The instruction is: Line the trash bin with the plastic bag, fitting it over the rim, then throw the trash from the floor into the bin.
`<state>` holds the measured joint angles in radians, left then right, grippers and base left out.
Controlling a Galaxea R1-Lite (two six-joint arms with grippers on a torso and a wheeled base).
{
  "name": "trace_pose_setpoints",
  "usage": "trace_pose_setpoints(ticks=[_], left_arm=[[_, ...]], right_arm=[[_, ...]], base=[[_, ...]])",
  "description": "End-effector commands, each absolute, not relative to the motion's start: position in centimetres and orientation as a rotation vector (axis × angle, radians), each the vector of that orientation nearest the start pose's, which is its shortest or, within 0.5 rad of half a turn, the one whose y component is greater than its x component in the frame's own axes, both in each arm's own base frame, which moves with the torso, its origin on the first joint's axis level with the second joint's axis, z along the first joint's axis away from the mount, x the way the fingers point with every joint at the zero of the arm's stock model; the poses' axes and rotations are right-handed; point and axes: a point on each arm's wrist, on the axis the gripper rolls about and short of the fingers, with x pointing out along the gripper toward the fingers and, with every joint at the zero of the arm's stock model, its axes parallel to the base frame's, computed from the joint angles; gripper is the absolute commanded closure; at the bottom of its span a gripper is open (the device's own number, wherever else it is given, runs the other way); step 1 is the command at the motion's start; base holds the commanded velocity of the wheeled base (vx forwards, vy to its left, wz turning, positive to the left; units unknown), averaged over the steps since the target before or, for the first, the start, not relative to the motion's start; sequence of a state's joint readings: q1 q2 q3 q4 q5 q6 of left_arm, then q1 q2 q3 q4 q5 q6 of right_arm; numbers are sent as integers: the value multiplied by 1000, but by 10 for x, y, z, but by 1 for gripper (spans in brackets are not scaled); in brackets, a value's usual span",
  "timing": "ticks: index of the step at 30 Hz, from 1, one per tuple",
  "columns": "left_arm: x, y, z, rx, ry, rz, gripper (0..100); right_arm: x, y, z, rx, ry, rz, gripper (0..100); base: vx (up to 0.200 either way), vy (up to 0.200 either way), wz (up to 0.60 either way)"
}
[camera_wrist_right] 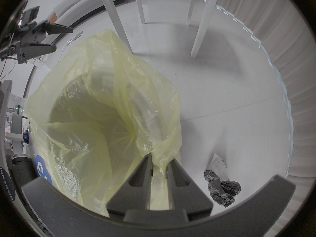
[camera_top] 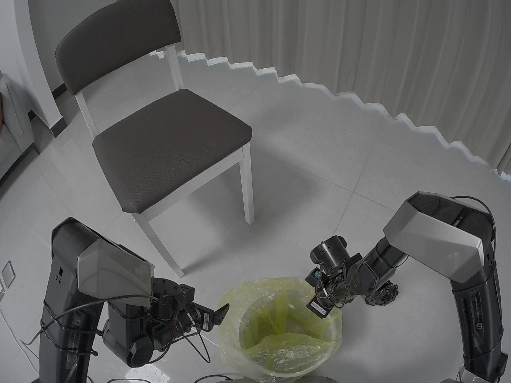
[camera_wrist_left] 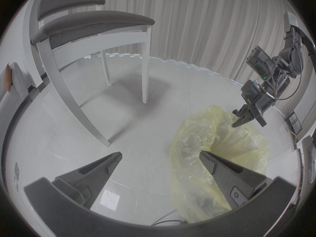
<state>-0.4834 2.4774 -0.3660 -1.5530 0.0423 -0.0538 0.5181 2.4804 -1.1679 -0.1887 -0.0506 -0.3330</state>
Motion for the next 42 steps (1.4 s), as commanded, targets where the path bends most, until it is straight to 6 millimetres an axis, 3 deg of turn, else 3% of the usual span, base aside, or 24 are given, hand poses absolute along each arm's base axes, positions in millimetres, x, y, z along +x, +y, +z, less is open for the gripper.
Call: trace_pose_setpoints(ticks=[1, 9, 15, 23, 28, 29, 37, 42], left_arm=[[265, -139, -57, 83, 540, -414, 0], [264, -136, -58, 79, 550, -407, 0], [262, -134, -59, 65, 567, -397, 0], [262, -134, -59, 65, 568, -397, 0], [263, -134, -59, 62, 563, -396, 0], [263, -134, -59, 62, 562, -394, 0], [263, -134, -60, 63, 567, -397, 0], [264, -134, -61, 61, 566, -395, 0]], right_arm=[[348, 197, -55, -603, 1008, 598, 100], [361, 199, -46, -577, 959, 576, 100], [384, 199, -34, -539, 895, 540, 100], [424, 178, -30, -496, 894, 463, 100], [433, 171, -35, -487, 890, 445, 100], [434, 170, -37, -486, 894, 443, 0], [437, 167, -32, -479, 880, 418, 0], [434, 161, -9, -478, 852, 396, 0]], base=[[0, 0, 0], [0, 0, 0], [0, 0, 0], [0, 0, 0], [0, 0, 0], [0, 0, 0], [0, 0, 0], [0, 0, 0]])
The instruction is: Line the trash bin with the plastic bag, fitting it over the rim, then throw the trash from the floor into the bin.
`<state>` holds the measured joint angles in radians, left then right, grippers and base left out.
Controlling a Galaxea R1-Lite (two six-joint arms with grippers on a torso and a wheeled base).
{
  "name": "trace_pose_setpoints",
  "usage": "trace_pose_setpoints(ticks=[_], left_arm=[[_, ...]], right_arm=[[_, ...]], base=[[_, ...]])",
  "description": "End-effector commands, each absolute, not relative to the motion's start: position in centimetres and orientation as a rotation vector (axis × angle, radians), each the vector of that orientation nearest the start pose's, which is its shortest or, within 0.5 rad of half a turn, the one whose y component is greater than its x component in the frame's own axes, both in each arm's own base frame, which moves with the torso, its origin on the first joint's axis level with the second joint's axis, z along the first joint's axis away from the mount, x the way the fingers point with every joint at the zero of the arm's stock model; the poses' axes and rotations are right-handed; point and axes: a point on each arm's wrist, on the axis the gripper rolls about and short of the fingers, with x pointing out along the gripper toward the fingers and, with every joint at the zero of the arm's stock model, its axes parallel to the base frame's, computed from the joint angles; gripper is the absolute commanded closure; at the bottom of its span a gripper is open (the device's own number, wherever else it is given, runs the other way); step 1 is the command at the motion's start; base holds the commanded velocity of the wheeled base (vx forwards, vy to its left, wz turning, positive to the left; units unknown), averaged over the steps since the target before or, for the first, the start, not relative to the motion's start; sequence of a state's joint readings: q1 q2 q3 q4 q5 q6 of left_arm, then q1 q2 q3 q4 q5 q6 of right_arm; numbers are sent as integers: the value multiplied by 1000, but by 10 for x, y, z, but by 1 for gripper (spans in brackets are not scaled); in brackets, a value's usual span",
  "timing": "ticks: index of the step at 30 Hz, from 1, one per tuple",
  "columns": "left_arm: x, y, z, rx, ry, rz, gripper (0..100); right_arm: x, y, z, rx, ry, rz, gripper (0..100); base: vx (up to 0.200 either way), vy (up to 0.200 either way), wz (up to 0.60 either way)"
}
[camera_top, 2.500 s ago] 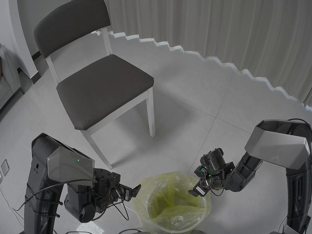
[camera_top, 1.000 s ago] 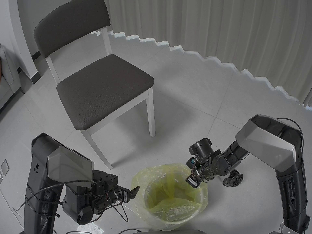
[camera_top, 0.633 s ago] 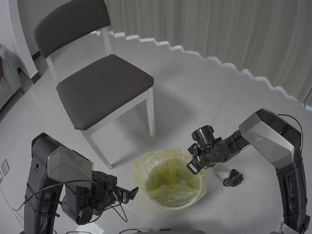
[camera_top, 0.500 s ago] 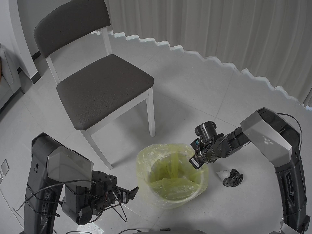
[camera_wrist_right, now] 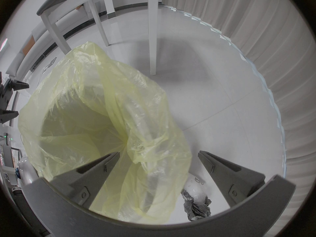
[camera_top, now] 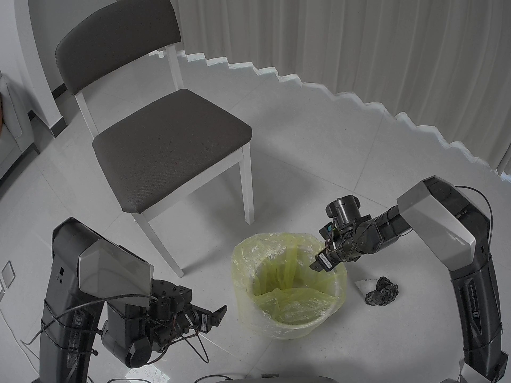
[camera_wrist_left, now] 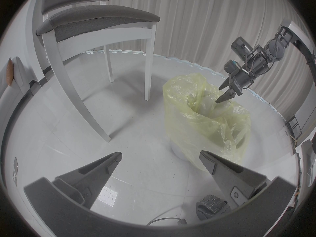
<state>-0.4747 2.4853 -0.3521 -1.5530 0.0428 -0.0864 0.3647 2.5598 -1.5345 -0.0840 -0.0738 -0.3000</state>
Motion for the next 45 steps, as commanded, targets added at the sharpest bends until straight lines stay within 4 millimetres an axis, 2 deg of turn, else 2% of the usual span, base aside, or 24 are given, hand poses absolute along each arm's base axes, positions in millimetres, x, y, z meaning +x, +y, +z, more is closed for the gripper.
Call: trace_pose_setpoints(ticks=[1, 3, 5, 8, 9, 10, 15, 17, 21, 28, 33, 37, 39, 45], left_arm=[[263, -134, -61, 60, 568, -394, 0], [263, -134, -61, 56, 570, -393, 0], [263, -134, -61, 43, 573, -390, 0], [262, -134, -60, 44, 574, -390, 0], [262, -134, -60, 44, 574, -390, 0], [261, -134, -59, 44, 572, -392, 0], [260, -135, -56, 43, 563, -391, 0], [260, -136, -53, 42, 554, -395, 0], [256, -141, -45, 33, 538, -399, 0], [254, -140, -38, 26, 526, -400, 0], [254, -141, -39, 25, 529, -401, 0], [254, -141, -39, 25, 529, -401, 0], [254, -141, -39, 25, 529, -401, 0], [254, -141, -40, 25, 531, -402, 0]], right_arm=[[429, 159, 5, -477, 833, 393, 0], [426, 159, 11, -478, 827, 392, 0], [412, 164, 26, -486, 809, 411, 0], [393, 180, 32, -505, 788, 455, 0], [393, 180, 32, -505, 788, 455, 0], [378, 196, 27, -526, 779, 501, 0], [349, 228, 3, -588, 773, 585, 0], [348, 235, -16, -607, 794, 598, 0], [359, 242, -44, -623, 789, 604, 0], [380, 252, -53, -630, 744, 598, 0], [379, 256, -55, -664, 751, 616, 0], [370, 263, -56, -697, 756, 648, 0], [358, 267, -62, -718, 778, 673, 0], [321, 278, -52, -759, 790, 739, 0]], base=[[0, 0, 0], [0, 0, 0], [0, 0, 0], [0, 0, 0], [0, 0, 0], [0, 0, 0], [0, 0, 0], [0, 0, 0], [0, 0, 0], [0, 0, 0], [0, 0, 0], [0, 0, 0], [0, 0, 0], [0, 0, 0]])
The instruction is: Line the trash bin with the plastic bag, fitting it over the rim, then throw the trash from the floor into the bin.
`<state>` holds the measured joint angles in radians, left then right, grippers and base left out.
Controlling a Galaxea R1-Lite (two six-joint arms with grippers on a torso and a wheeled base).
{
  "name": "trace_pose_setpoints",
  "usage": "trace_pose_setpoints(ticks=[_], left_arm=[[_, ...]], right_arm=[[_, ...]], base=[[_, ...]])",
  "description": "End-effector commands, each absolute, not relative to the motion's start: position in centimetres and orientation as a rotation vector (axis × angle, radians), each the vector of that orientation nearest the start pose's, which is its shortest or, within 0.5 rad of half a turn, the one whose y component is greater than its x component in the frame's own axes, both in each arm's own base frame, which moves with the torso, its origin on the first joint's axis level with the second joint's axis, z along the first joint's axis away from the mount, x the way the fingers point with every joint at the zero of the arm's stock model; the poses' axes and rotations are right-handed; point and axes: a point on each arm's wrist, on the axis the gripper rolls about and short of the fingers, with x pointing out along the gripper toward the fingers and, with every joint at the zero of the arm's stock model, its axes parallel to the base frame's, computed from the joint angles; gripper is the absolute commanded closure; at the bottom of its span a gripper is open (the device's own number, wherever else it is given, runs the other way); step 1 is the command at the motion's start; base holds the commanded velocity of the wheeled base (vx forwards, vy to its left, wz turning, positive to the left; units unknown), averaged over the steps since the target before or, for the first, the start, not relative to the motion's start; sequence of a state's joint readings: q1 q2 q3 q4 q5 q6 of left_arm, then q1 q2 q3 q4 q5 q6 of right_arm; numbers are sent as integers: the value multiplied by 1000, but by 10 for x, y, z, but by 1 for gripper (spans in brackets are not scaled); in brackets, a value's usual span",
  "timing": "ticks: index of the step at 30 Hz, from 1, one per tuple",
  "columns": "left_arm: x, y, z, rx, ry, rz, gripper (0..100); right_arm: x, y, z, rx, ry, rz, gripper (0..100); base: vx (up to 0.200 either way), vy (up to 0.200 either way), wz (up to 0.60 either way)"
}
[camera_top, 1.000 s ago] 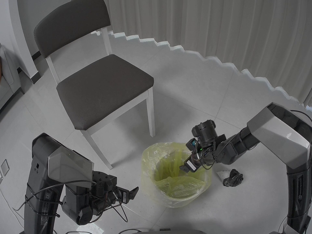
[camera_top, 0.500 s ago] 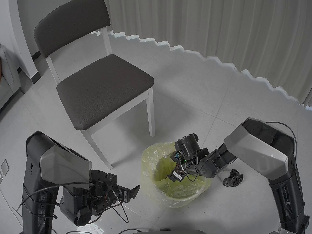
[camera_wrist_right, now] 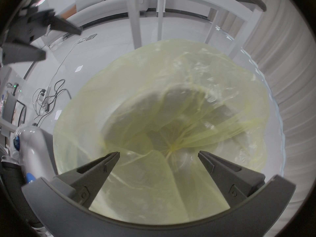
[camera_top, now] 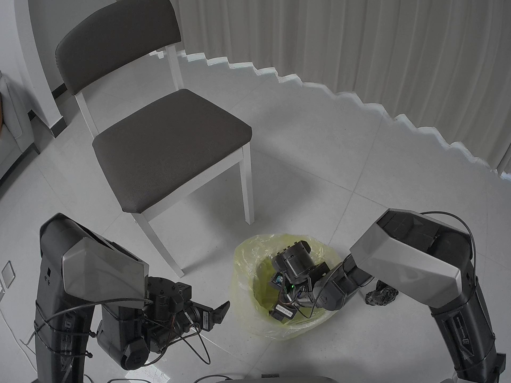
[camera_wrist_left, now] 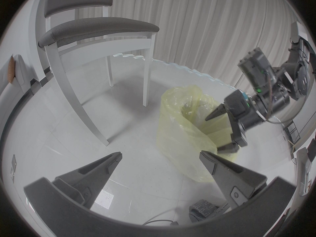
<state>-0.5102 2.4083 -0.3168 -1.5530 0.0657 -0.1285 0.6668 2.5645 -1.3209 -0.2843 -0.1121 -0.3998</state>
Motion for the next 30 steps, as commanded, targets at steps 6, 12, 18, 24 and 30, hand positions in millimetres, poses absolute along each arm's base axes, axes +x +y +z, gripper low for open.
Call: trace_pose_setpoints(ticks=[6, 12, 18, 24, 30], left_arm=[[257, -143, -46, 27, 535, -400, 0], [267, -145, -48, 18, 511, -392, 0], [273, -147, -53, 15, 502, -390, 0], [286, -149, -50, 1, 455, -381, 0], [293, -151, -46, -10, 422, -383, 0]], right_arm=[[298, 287, -53, -806, 796, 752, 0], [295, 290, -42, -827, 756, 701, 0], [294, 287, -45, -829, 769, 699, 0], [295, 302, -59, -857, 803, 729, 0], [289, 318, -56, -874, 806, 758, 0]], base=[[0, 0, 0], [0, 0, 0], [0, 0, 0], [0, 0, 0], [0, 0, 0]])
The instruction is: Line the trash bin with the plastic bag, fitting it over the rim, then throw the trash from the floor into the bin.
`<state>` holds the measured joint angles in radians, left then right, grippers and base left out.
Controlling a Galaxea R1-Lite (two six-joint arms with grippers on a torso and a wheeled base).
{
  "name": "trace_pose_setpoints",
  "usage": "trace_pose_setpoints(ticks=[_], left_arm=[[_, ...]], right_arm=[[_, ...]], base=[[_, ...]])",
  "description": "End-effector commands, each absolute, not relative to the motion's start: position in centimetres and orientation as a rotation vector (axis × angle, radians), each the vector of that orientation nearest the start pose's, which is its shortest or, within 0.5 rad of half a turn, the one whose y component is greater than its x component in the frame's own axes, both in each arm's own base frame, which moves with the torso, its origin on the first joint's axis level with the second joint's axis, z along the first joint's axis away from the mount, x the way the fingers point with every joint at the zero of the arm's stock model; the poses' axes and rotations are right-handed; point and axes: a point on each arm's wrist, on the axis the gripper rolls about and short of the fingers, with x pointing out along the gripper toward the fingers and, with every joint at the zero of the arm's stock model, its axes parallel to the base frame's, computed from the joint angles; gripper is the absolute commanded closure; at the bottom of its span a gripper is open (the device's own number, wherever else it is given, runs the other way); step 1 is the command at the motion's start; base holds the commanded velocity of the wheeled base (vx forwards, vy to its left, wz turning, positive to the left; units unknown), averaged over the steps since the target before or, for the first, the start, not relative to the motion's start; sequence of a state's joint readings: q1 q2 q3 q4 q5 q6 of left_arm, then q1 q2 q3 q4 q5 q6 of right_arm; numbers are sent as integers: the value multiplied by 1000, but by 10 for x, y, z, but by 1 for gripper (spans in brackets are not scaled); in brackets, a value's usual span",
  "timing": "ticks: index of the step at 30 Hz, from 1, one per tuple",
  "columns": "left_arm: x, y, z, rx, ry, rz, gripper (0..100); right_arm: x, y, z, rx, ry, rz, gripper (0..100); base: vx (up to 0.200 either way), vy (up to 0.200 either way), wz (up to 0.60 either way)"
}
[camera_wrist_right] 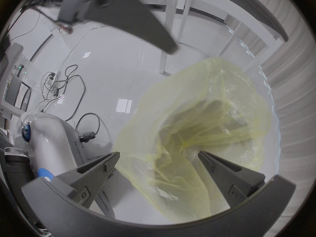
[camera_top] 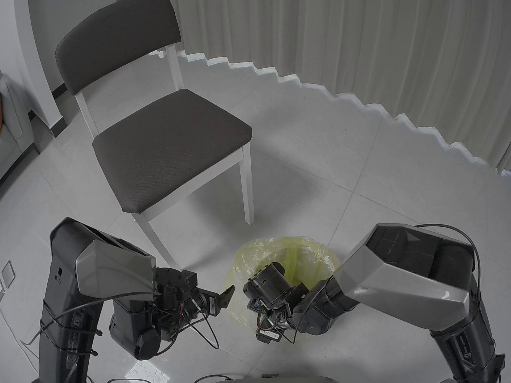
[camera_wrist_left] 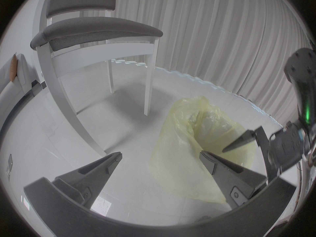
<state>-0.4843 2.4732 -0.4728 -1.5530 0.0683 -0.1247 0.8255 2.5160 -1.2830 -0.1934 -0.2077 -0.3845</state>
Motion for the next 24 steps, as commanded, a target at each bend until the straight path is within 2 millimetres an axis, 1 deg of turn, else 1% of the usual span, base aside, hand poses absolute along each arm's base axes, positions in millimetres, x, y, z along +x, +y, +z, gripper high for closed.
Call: trace_pose_setpoints(ticks=[1, 4, 6, 11, 13, 14, 15, 16, 17, 18, 21, 24], left_arm=[[295, -152, -47, -11, 418, -386, 0], [302, -156, -47, -19, 393, -391, 0], [311, -159, -47, -25, 369, -392, 0], [345, -169, -56, -14, 397, -370, 0], [347, -169, -57, -13, 402, -368, 0], [361, -173, -64, -2, 425, -358, 0], [366, -175, -66, 1, 432, -356, 0], [373, -178, -70, 8, 449, -349, 0], [377, -177, -72, 10, 456, -342, 0], [386, -175, -74, 13, 476, -325, 0], [400, -175, -72, 28, 517, -309, 0], [412, -173, -68, 84, 555, -301, 0]], right_arm=[[289, 317, -56, -875, 816, 756, 0], [288, 316, -57, -850, 831, 742, 0], [285, 312, -57, -829, 845, 729, 0], [277, 302, -29, -800, 804, 723, 0], [276, 302, -27, -799, 801, 723, 0], [271, 297, -11, -784, 781, 722, 0], [269, 296, -6, -781, 775, 722, 0], [266, 294, 4, -774, 759, 724, 0], [265, 293, 8, -771, 752, 724, 0], [262, 291, 18, -763, 735, 725, 0], [258, 285, 39, -741, 698, 721, 0], [258, 275, 63, -704, 655, 701, 0]], base=[[0, 0, 0], [0, 0, 0], [0, 0, 0], [0, 0, 0], [0, 0, 0], [0, 0, 0], [0, 0, 0], [0, 0, 0], [0, 0, 0], [0, 0, 0], [0, 0, 0], [0, 0, 0]])
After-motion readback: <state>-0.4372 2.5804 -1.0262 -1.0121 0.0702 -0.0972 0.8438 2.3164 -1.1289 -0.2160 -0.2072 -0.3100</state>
